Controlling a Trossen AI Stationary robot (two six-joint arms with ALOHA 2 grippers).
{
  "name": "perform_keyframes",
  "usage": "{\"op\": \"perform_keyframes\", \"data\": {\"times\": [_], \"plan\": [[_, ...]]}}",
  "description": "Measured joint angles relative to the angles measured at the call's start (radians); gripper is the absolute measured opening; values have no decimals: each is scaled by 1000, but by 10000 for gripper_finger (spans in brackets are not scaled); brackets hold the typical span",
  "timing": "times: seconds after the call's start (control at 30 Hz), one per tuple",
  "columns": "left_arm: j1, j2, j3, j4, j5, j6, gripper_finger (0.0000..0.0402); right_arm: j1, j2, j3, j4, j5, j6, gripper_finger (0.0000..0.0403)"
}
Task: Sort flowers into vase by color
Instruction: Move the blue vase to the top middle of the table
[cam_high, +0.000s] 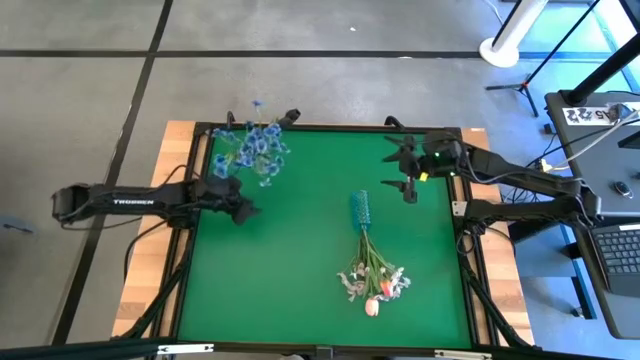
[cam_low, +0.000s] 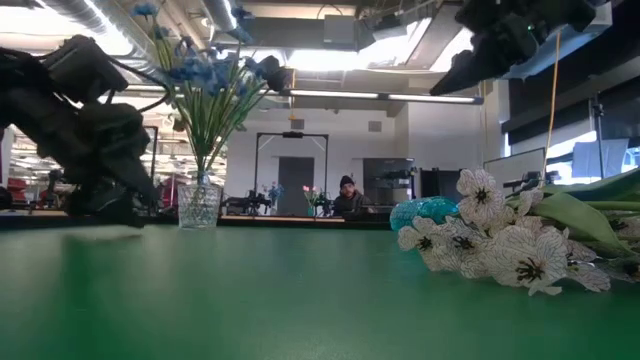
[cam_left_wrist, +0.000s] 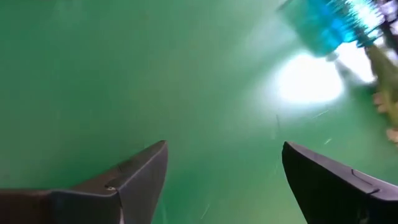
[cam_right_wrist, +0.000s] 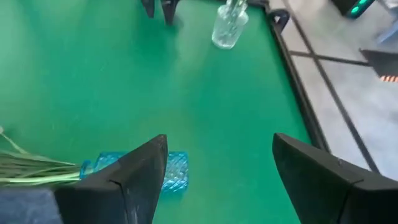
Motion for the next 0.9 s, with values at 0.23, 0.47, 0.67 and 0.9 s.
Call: {"op": "perform_keyframes", "data": {"times": [0.23,0.47,0.67,0.9], "plan": [[-212,2,0,-30,-112,-102,283,14,18,0,35,-78,1,289],[-434,2,0,22,-221,-157,266,90,18,0,42,31,-28,289],[-608,2,0,108,-367,-174,260,129,18,0,42,66,-46,289],[-765,13,75,232,-582,-21,259,132,17,0,42,85,-54,289]]}}
